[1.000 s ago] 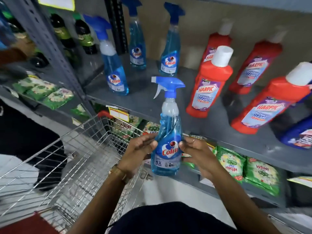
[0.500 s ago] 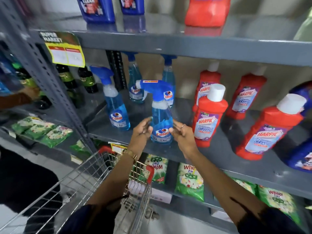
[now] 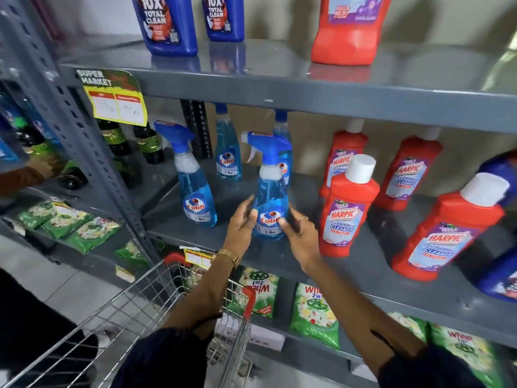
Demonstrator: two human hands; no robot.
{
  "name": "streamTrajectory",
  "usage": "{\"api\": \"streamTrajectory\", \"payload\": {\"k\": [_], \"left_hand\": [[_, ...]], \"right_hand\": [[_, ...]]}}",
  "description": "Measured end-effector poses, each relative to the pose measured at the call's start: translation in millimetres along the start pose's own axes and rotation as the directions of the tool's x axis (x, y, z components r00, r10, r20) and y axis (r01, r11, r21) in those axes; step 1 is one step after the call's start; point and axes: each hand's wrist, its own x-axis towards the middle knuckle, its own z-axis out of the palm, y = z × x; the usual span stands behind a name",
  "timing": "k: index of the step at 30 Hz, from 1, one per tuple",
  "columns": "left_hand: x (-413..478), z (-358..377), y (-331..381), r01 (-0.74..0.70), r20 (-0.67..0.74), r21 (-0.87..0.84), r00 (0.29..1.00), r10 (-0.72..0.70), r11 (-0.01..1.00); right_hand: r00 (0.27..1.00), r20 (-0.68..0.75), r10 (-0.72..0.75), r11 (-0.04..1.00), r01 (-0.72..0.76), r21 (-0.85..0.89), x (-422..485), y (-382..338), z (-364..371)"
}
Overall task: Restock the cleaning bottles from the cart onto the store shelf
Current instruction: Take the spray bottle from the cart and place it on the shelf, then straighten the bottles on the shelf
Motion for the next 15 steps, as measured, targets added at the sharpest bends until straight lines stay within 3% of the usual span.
{"api": "streamTrajectory", "payload": {"k": [3,5,8,10,11,13,15], "left_hand": [[-19,7,-26,0.049,-0.081,0.044,0.996,-0.045,0.998],[-27,15,-34,0.064,-0.137,0.189,0.99,-0.038,0.98],[-28,34,-31,0.044,-0.209,0.351,0.977,0.032,0.935],[-21,43,-27,0.042,-0.269,0.383,0.961,0.067,0.923],[-17,47,-27,0.047,-0.292,0.397,0.953,0.078,0.917],[-14,51,-29,0.057,-0.323,0.428,0.942,0.094,0.902],[-13,53,-30,0.058,-0.345,0.464,0.931,0.12,0.884]], "right_hand": [[0.989,-0.144,-0.02,0.999,0.026,0.037,-50,9,-14],[0.929,-0.369,-0.038,0.996,0.065,0.059,-85,18,-32],[0.706,-0.708,-0.026,0.996,0.078,0.041,-105,36,-77],[0.569,-0.82,-0.058,0.995,-0.039,-0.097,-97,42,-112],[0.544,-0.837,-0.061,0.981,-0.125,-0.152,-90,44,-130],[0.558,-0.83,0.01,0.951,-0.263,-0.165,-73,48,-157],[0.624,-0.778,0.075,0.949,-0.284,-0.136,-62,52,-173]]}}
